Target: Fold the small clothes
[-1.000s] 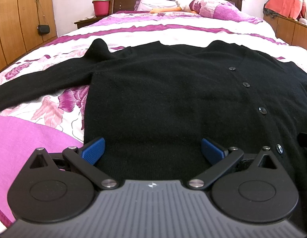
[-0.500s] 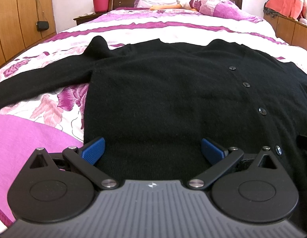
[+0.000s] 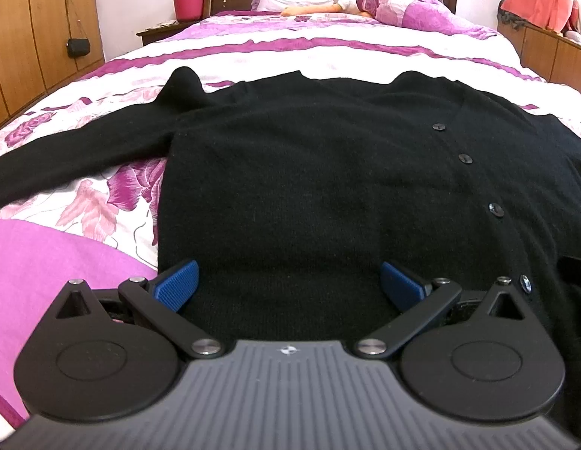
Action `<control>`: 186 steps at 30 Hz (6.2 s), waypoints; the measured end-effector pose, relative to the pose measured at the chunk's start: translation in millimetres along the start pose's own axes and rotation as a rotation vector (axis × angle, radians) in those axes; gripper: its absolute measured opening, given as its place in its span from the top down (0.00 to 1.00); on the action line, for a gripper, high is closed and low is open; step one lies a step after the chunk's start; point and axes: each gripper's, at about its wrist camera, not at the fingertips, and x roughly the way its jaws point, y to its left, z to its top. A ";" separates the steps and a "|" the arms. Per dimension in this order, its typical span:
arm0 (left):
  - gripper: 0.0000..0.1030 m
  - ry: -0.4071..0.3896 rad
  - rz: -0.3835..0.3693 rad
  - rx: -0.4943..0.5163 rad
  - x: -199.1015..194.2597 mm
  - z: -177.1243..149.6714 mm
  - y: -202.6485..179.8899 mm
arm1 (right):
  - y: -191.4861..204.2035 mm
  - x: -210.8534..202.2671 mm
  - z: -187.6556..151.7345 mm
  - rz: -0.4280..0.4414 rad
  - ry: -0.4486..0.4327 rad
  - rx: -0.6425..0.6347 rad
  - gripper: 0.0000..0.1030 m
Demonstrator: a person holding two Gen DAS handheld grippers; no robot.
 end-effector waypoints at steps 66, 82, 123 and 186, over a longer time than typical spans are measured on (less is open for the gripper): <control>0.00 0.111 -0.017 -0.030 -1.4 46.9 3.4 | -235.5 26.9 46.0 -0.023 -0.206 0.829 0.00; 0.00 0.095 -0.020 -0.029 -8.1 45.9 2.9 | -257.2 26.8 42.2 -0.019 -0.205 0.854 0.24; 0.00 0.034 -0.003 -0.067 -31.4 49.4 49.8 | 53.0 74.4 108.6 0.307 0.015 -0.182 0.89; 0.27 -0.147 -0.309 0.588 -1.4 46.2 -247.4 | -129.4 -16.6 38.3 0.105 -0.052 0.254 0.37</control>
